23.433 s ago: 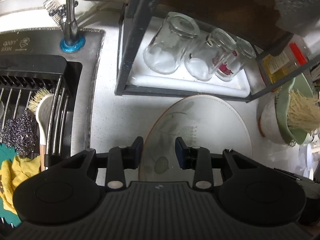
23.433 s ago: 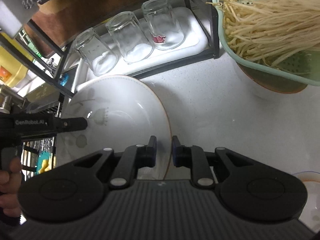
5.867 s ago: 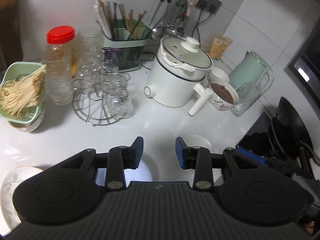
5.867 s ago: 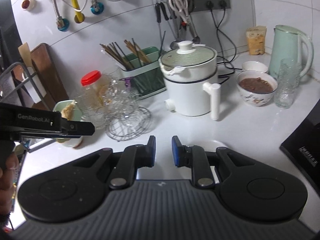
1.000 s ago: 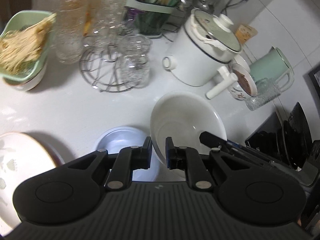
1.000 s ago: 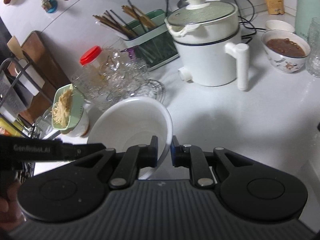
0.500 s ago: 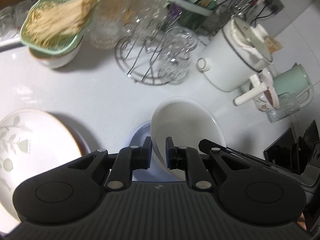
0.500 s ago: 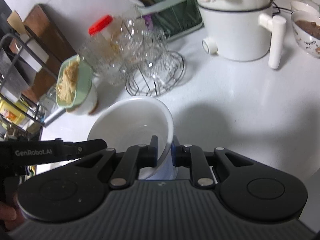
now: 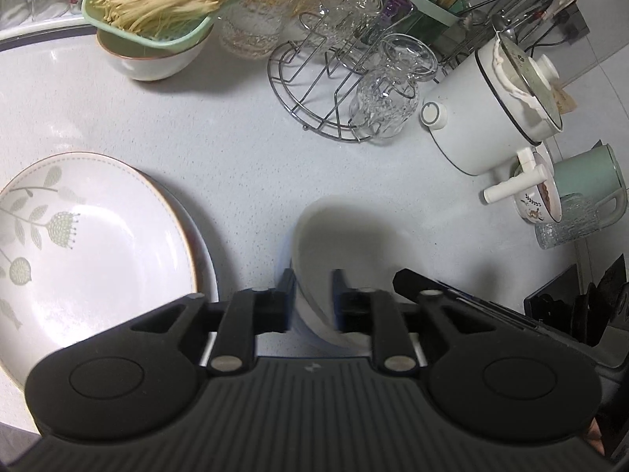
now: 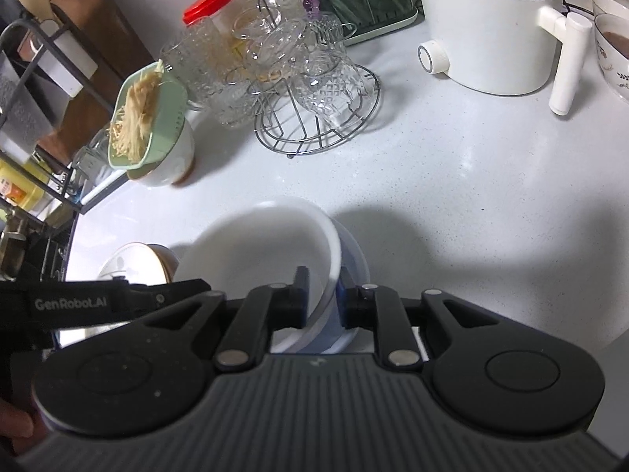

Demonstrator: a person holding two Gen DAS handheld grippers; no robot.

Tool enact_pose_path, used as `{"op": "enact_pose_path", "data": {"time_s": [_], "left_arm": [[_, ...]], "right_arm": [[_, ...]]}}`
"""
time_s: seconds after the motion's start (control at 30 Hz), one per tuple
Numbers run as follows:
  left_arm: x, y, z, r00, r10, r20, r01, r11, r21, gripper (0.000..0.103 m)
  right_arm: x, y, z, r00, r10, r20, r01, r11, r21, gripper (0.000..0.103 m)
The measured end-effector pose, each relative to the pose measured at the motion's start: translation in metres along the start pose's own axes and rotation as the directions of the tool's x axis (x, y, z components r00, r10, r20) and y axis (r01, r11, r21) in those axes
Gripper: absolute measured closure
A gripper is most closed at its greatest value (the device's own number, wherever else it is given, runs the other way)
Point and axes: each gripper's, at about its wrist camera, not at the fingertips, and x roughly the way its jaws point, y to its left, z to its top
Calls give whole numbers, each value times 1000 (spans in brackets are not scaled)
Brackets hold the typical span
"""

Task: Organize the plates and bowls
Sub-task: 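Lift the white bowl with both grippers and carry it over the blue bowl, then lower the white bowl with both grippers into the blue bowl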

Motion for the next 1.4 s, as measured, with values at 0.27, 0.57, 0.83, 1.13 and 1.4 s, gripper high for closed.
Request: {"op": "enact_pose_path", "data": {"time_s": [0.27, 0.57, 0.83, 1.13, 1.4], "left_arm": [[6, 2, 3, 1000, 15, -2, -15, 998, 54, 54], [33, 3, 9, 998, 53, -20, -50, 987, 154, 55], [51, 1, 9, 998, 52, -33, -46, 985, 168, 65], [63, 6, 4, 998, 29, -52, -19, 983, 184, 71], [51, -3, 13, 998, -1, -62, 15, 973, 228, 71]], "right_arm": [[-4, -15, -3, 1000, -16, 13, 15, 997, 75, 59], [20, -29, -11, 998, 14, -59, -6, 991, 135, 59], [44, -28, -5, 994, 49, -95, -27, 975, 223, 67], [58, -35, -13, 992, 80, -102, -50, 964, 263, 79], [51, -37, -19, 992, 95, -88, -63, 947, 316, 79]]}}
